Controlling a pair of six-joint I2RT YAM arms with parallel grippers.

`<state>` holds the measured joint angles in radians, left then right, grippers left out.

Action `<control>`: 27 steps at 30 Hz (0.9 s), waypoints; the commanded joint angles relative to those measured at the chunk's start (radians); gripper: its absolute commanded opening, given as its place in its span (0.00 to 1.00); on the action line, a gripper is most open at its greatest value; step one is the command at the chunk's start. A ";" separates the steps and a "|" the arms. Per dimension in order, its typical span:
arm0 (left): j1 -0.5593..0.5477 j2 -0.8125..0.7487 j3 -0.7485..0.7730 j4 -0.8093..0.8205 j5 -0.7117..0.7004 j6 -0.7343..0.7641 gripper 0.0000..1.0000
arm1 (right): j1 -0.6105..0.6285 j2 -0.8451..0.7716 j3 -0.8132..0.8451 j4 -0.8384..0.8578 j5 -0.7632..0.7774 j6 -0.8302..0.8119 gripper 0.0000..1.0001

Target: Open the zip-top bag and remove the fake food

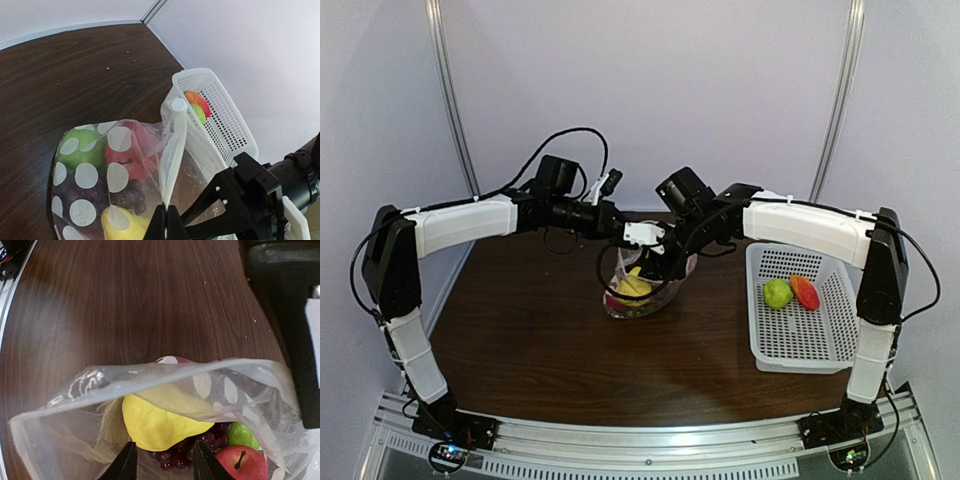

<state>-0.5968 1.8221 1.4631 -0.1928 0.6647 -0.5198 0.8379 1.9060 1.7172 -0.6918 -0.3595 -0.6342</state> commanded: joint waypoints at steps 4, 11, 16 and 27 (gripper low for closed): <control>0.000 0.055 0.025 -0.030 -0.046 -0.038 0.00 | 0.018 0.065 0.020 0.023 0.047 -0.059 0.43; 0.000 0.068 0.034 -0.061 -0.073 -0.036 0.00 | 0.030 0.096 0.002 0.023 0.027 -0.084 0.76; 0.000 0.074 0.037 -0.067 -0.072 -0.038 0.00 | 0.030 0.130 -0.003 0.082 0.052 -0.065 0.85; 0.000 0.081 0.042 -0.082 -0.079 -0.039 0.00 | 0.030 0.231 -0.036 0.309 0.200 -0.020 0.83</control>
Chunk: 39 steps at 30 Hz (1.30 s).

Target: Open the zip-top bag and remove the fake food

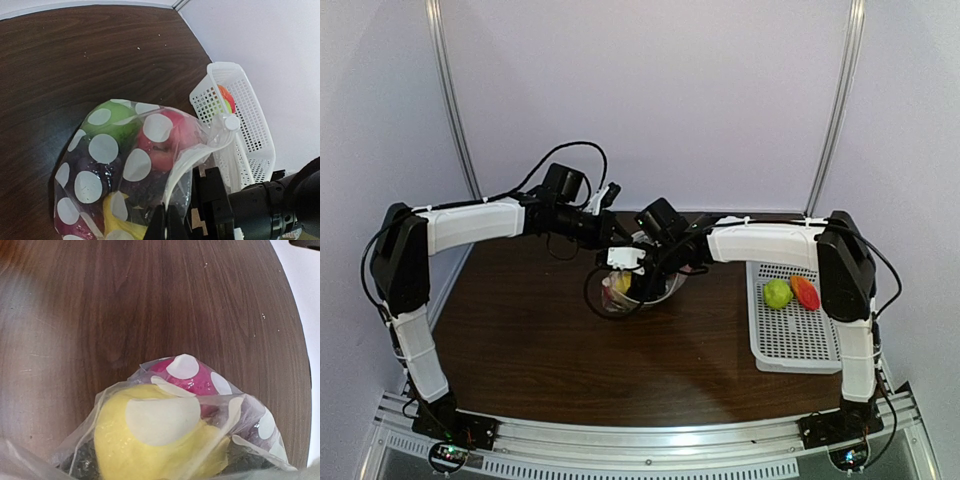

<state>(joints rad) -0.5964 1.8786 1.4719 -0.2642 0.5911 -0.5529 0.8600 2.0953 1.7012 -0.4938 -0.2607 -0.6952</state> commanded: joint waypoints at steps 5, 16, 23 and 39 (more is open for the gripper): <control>0.000 0.022 0.047 -0.029 -0.010 0.003 0.00 | 0.007 -0.005 -0.033 0.133 0.140 0.078 0.65; 0.012 0.001 0.058 -0.051 -0.051 0.027 0.00 | 0.007 -0.261 -0.183 -0.010 0.063 0.063 0.58; 0.016 0.004 0.055 -0.050 -0.060 0.027 0.00 | 0.002 -0.344 -0.248 -0.046 0.084 0.067 0.59; 0.003 -0.008 0.044 0.031 0.095 0.036 0.00 | -0.062 -0.328 -0.070 0.030 -0.030 0.262 0.59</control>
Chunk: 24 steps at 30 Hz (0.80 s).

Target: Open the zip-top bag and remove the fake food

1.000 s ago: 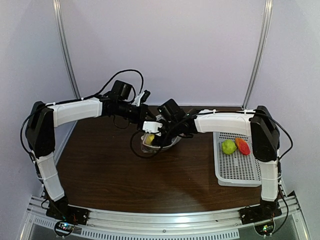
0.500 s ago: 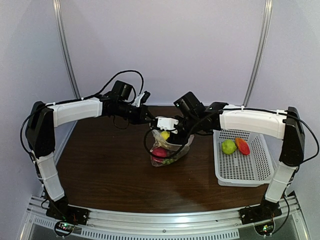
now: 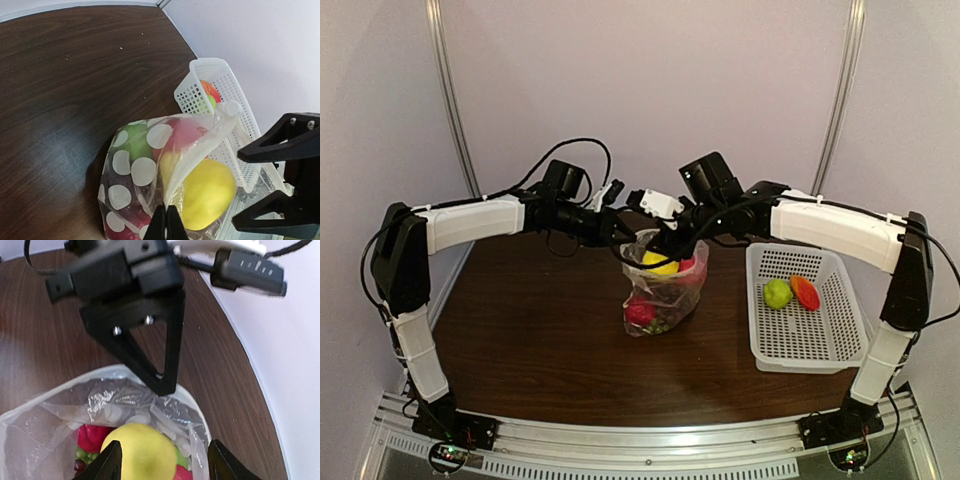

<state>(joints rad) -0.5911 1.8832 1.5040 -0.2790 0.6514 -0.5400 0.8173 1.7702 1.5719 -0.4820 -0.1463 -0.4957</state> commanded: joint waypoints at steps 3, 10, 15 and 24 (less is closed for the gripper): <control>-0.003 -0.021 0.010 0.047 0.020 0.025 0.00 | -0.049 -0.013 0.080 0.002 -0.298 0.093 0.59; -0.003 -0.030 0.007 0.046 0.005 0.022 0.00 | -0.069 -0.068 0.093 -0.118 -0.306 0.024 0.56; -0.003 -0.019 -0.001 0.046 -0.010 0.005 0.00 | -0.065 -0.047 0.009 -0.141 -0.293 -0.040 0.56; -0.002 -0.004 -0.002 0.046 -0.012 0.006 0.00 | -0.059 0.115 0.084 -0.206 -0.284 -0.084 0.77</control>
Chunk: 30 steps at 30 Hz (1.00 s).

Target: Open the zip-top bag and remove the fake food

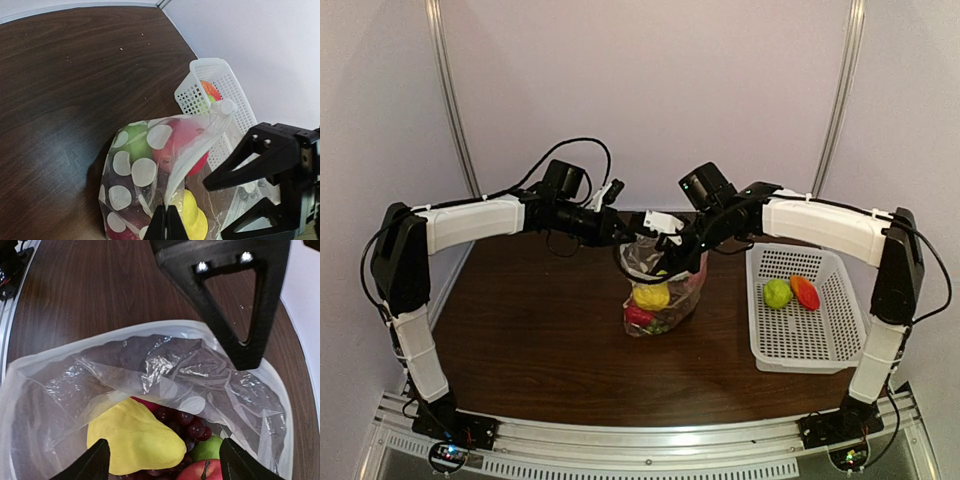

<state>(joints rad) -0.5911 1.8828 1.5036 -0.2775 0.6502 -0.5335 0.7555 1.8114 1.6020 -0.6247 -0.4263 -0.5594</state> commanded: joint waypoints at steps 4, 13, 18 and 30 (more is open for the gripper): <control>-0.003 -0.005 -0.001 0.044 -0.010 0.000 0.00 | 0.014 0.137 0.113 -0.147 -0.049 -0.040 0.88; -0.003 -0.005 0.006 0.035 -0.005 0.002 0.00 | 0.030 0.186 0.115 -0.219 -0.079 -0.062 1.00; -0.003 -0.005 0.006 0.035 -0.006 0.004 0.00 | 0.031 0.227 0.143 -0.281 -0.112 -0.059 0.99; -0.003 -0.005 0.009 0.031 -0.011 0.006 0.00 | 0.030 0.173 0.156 -0.400 -0.134 -0.097 0.52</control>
<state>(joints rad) -0.5995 1.8828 1.5036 -0.2787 0.6506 -0.5331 0.7811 2.0319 1.7744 -0.9825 -0.5465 -0.6567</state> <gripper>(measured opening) 0.020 0.553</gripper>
